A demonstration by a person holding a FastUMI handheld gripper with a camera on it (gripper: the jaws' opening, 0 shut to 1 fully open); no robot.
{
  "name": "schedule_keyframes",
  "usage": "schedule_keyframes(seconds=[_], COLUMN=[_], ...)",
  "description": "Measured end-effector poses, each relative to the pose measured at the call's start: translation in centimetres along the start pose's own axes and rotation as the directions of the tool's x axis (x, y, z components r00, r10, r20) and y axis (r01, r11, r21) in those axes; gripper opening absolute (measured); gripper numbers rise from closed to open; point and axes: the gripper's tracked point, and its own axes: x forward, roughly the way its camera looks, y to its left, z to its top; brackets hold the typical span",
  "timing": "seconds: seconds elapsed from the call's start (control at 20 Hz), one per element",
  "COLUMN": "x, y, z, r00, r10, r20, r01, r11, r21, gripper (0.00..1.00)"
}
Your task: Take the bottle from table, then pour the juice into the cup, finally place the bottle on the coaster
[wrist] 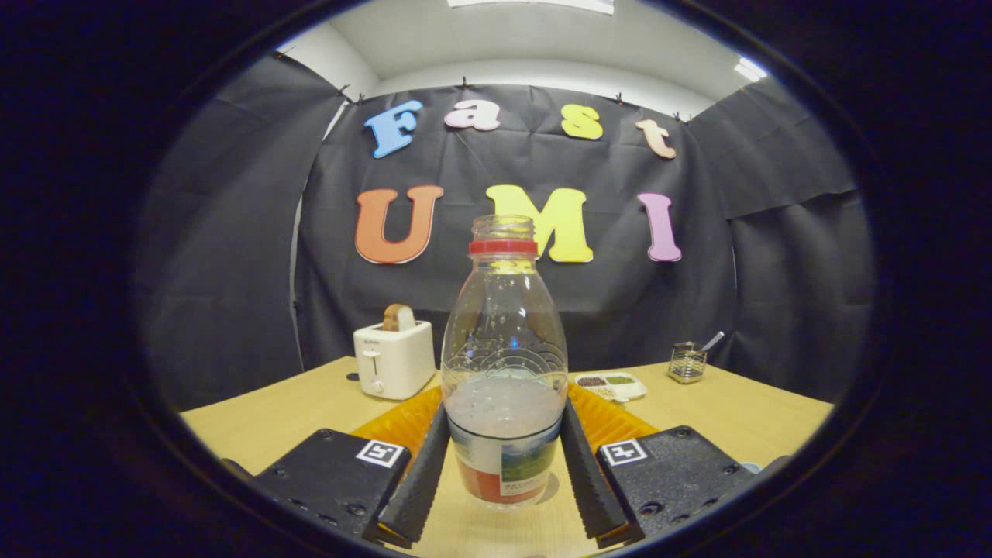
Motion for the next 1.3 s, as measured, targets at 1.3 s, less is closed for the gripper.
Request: schedule_keyframes(seconds=[1.3], x=[6.6], y=[-2.3], z=[-7.1], r00=[0.994], r10=[-0.051], r20=[-0.097], r01=[0.054], r11=[0.998], r21=[0.030], gripper=[0.96])
